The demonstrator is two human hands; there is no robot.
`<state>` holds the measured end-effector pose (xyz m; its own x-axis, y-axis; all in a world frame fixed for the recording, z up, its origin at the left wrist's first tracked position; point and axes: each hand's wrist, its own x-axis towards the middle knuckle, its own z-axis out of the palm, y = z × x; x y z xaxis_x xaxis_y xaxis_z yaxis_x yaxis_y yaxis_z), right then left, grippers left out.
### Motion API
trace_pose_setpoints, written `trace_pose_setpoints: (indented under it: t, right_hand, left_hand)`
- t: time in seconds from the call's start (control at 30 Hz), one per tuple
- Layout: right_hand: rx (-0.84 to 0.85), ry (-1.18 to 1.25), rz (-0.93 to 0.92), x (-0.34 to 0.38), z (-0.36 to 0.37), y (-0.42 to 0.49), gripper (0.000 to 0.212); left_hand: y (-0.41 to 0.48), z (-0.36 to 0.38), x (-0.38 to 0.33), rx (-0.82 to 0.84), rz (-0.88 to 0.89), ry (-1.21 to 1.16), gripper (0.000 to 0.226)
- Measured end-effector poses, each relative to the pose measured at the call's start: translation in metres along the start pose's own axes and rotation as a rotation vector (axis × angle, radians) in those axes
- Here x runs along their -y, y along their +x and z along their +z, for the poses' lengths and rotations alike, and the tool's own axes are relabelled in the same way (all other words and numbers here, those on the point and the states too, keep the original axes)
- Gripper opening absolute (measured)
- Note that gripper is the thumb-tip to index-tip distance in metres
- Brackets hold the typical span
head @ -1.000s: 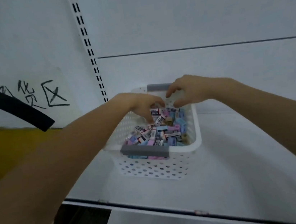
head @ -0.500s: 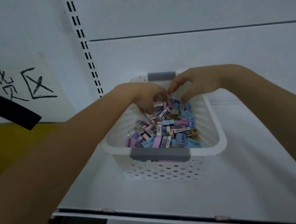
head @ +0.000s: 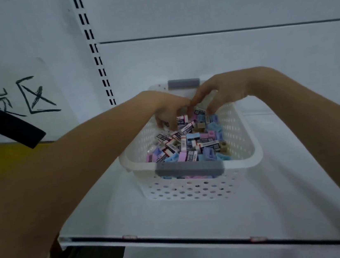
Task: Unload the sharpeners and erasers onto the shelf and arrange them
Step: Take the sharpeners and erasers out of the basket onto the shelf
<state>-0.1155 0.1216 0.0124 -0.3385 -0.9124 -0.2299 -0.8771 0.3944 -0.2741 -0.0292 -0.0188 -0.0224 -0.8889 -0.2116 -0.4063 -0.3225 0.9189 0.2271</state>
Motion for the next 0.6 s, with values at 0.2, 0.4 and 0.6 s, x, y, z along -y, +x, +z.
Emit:
trace_pose_setpoints:
  t: [0.2, 0.4, 0.6]
  right_hand:
    - [-0.003, 0.026, 0.001, -0.001, 0.0, -0.002, 0.031]
    - [0.075, -0.066, 0.046, 0.002, -0.004, -0.001, 0.039]
    - [-0.088, -0.383, 0.082, 0.01, -0.004, 0.02, 0.031]
  left_hand:
    - [-0.007, -0.005, -0.002, -0.003, 0.024, -0.056, 0.055]
    - [-0.025, -0.023, -0.004, -0.086, 0.049, 0.015, 0.04]
    - [-0.047, -0.047, -0.002, -0.214, 0.113, -0.081, 0.039]
